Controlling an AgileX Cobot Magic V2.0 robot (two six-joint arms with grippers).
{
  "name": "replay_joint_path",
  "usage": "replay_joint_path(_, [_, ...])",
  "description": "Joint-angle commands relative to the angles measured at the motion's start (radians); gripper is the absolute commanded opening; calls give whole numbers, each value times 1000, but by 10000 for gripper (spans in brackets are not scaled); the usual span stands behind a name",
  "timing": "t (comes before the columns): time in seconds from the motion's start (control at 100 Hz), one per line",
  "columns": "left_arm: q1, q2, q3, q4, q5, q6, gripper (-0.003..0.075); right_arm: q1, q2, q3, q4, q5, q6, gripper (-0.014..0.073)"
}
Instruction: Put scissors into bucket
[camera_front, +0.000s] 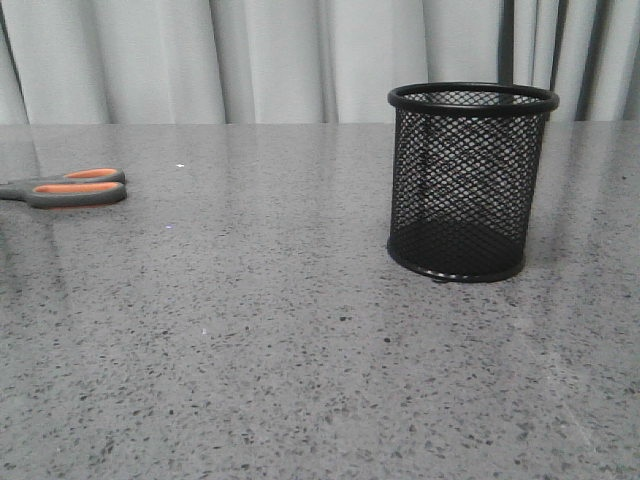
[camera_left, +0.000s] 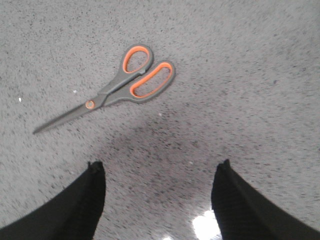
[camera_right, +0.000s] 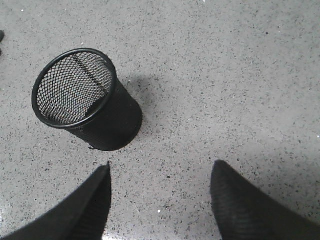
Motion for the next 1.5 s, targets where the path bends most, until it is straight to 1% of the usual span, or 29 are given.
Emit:
replay_joint_path(0.0, [1, 69, -89, -14, -6, 69, 418, -2, 5, -35, 4, -42, -20, 393])
replay_joint_path(0.08, [-1, 143, -130, -16, 2, 135, 418, -2, 5, -35, 4, -42, -25, 393])
replay_joint_path(0.09, [-1, 156, -138, -16, 2, 161, 418, -2, 5, -35, 4, -42, -25, 393])
replay_joint_path(0.22, [-1, 260, -188, -16, 4, 305, 418, -2, 5, -35, 4, -40, -28, 393])
replay_joint_path(0.29, [-1, 311, -204, -16, -3, 422, 418, 0, 5, -35, 4, -40, -30, 393])
replay_joint_path(0.34, [-1, 340, -215, -16, -17, 549, 418, 5, 5, -35, 4, -40, -32, 393])
replay_joint_path(0.44, [-1, 395, -230, -16, -41, 739, 419, 22, 5, -35, 1, -40, -32, 393])
replay_joint_path(0.6, [-1, 452, -230, -16, -54, 887, 419, 39, 5, -35, -4, -38, -34, 393])
replay_joint_path(0.68, [-1, 480, -230, -16, -54, 917, 419, 39, 5, -35, -4, -38, -34, 393])
replay_joint_path(0.95, [-1, 561, -230, -6, -70, 917, 419, 39, 5, -35, -4, -38, -34, 393])
replay_joint_path(1.35, [-27, 655, -309, 24, -79, 919, 419, 39, 5, -35, -6, -36, -34, 393])
replay_joint_path(1.49, [-30, 670, -314, 24, -76, 919, 419, 39, 5, -35, -6, -30, -34, 393])
